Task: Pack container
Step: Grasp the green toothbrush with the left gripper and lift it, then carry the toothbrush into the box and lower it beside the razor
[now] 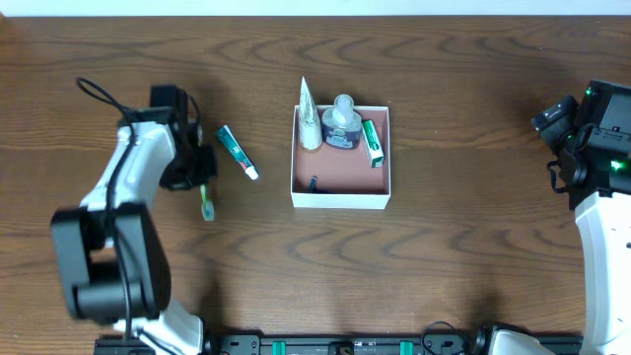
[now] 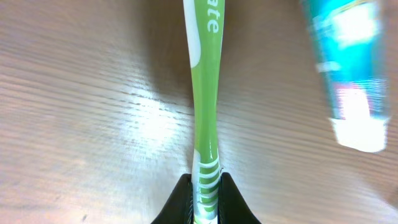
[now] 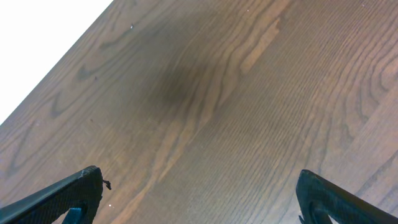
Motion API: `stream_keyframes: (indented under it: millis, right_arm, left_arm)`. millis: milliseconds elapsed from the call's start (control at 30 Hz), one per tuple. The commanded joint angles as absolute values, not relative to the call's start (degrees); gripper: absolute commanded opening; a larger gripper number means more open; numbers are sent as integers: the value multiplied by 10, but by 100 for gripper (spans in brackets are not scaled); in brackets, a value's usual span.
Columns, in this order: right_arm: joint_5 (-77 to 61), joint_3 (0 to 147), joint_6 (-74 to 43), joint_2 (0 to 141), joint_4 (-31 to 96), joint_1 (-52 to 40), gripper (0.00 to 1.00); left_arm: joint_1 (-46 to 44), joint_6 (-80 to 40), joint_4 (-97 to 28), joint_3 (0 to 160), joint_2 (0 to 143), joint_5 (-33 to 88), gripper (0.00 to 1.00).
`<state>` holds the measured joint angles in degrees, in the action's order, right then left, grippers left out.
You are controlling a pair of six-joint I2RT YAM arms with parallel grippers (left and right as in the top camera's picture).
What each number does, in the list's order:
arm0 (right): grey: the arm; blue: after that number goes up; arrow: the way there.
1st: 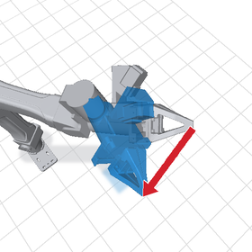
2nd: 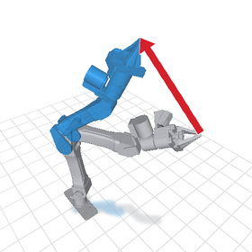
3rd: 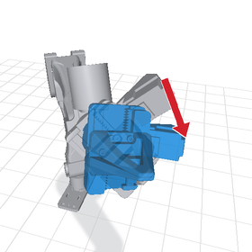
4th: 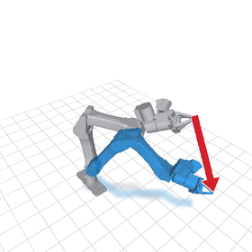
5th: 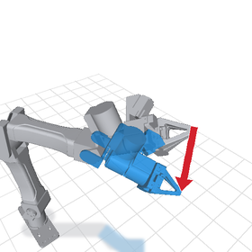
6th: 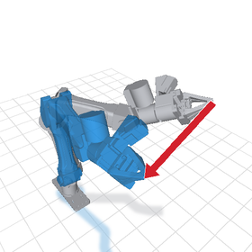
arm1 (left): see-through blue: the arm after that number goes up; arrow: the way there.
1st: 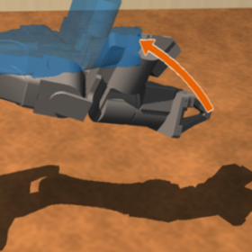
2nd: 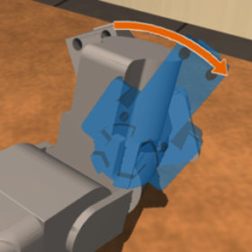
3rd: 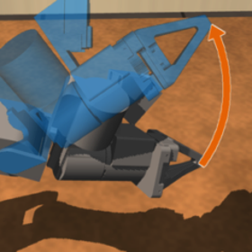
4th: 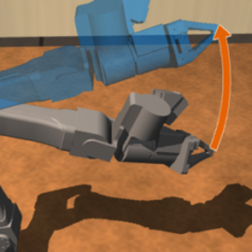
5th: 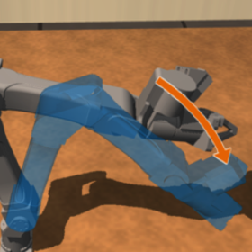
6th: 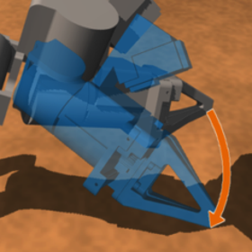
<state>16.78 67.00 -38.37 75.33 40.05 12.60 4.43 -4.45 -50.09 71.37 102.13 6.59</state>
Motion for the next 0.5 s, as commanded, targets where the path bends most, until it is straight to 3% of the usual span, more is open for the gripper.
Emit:
stream_keyframes:
  millis: [0,233,467]
  right_arm:
    - [180,675,-383,754,401,130,99]
    - [180,675,-383,754,401,130,99]
    - [180,675,-383,754,401,130,99]
  left_arm:
    - [37,-27,-510,754,941,102,6]
    - [-30,32,-484,760,799,112,6]
    - [-177,158,-436,760,704,111,5]
